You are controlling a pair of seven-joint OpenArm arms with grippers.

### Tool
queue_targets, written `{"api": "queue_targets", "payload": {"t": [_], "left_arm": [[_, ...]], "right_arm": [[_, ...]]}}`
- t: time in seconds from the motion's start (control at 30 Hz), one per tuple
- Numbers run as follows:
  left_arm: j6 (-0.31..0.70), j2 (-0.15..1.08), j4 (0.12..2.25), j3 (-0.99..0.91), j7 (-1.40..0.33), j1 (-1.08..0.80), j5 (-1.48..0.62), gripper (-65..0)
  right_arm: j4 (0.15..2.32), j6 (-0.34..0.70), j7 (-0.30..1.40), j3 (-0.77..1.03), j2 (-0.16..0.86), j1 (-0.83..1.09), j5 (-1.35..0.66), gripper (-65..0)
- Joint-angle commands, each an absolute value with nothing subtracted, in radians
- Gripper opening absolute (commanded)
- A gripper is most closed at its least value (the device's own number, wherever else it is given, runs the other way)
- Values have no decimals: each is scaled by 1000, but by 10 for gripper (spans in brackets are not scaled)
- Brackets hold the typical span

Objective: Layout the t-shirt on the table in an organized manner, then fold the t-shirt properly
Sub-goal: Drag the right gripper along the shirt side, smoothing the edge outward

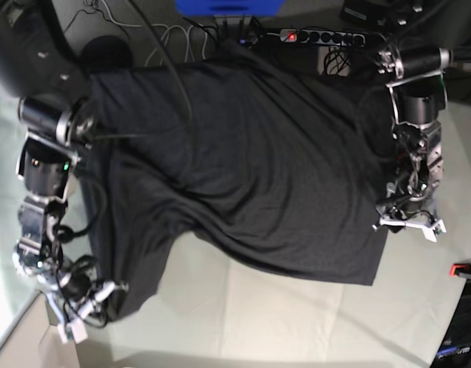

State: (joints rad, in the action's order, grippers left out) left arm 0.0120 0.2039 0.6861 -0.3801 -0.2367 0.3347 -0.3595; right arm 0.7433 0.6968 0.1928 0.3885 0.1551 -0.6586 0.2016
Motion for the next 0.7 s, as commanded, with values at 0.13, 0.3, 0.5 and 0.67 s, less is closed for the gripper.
{"api": "queue_targets", "payload": {"t": [0.13,0.3,0.5,0.67], "left_arm": [[2,209,789,-383,-259,341,-363,-361],[2,211,805,-383,-259,343,-363,-361],[2,211,805,-383,-259,346,-363,-361],[2,217,806,-383,-259,348,-363,-361]], "right_arm": [[504,698,8,390,234,-822,183,-650],[280,698,-151,389,262,-947,188,-645],[275,582,-206,387,251,-1004,185,-642],[275,458,-206,387,236,-1041,186,-641]]}}
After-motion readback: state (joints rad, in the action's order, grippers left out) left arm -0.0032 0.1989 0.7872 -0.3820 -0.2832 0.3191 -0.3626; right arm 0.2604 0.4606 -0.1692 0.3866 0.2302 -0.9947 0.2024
